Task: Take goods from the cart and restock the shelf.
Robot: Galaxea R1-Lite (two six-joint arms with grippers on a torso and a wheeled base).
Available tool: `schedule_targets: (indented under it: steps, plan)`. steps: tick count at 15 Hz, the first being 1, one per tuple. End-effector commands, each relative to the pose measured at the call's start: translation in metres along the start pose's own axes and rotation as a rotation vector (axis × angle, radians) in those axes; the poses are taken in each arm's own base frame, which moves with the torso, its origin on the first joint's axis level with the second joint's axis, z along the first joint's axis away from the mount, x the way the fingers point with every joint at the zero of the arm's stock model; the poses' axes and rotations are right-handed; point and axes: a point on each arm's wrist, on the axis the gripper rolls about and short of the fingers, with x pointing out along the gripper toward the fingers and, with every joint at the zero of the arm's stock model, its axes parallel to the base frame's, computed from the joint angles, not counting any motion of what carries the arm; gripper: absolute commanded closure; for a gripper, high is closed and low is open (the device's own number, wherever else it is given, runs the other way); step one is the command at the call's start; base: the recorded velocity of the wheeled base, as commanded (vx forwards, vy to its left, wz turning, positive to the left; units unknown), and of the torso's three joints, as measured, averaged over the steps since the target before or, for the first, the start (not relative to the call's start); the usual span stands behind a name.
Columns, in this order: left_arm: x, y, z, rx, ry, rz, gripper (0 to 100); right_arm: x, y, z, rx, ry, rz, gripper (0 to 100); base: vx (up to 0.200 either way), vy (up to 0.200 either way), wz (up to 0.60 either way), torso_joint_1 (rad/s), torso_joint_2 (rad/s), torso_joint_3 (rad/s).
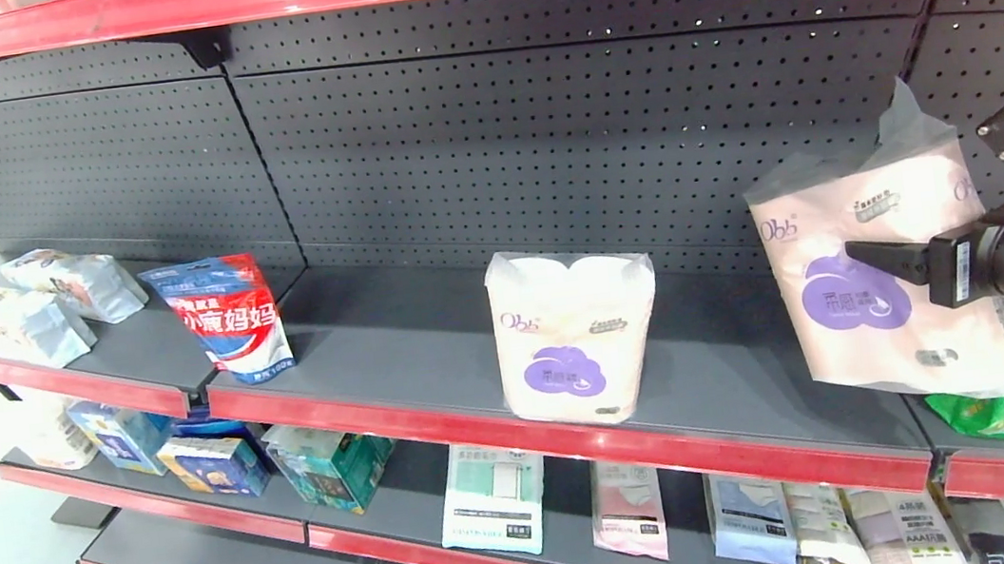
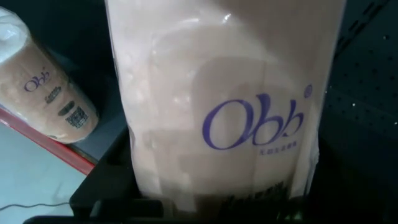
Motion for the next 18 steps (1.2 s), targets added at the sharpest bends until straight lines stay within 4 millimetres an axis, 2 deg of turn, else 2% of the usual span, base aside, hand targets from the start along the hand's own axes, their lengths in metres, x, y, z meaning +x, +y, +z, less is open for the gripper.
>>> schedule_targets:
  steps: [1,9,12,16,18]
  plan:
    - [-0.005,0.0,-0.002,-0.007,-0.069,-0.012,0,0.001,0.0,-0.001,0.001,0.004,0.0,100,0.0,0.0,0.0,0.0,0.0,0.0]
    - [-0.005,0.0,-0.002,-0.004,-0.071,-0.02,0,0.007,0.0,-0.003,0.002,0.017,0.005,100,0.0,0.0,0.0,0.0,0.0,0.0]
    - [-0.005,0.0,-0.002,-0.004,-0.07,-0.02,0,0.013,-0.001,0.005,0.002,-0.003,0.008,100,0.0,0.0,0.0,0.0,0.0,0.0]
    - [-0.005,0.0,-0.002,-0.004,-0.07,-0.02,0,0.04,0.002,0.013,0.044,-0.007,0.058,100,0.0,0.0,0.0,0.0,0.0,0.0]
    - [-0.005,0.0,-0.002,-0.004,-0.07,-0.02,0,0.062,0.002,0.014,0.042,-0.054,0.127,100,0.0,0.0,0.0,0.0,0.0,0.0]
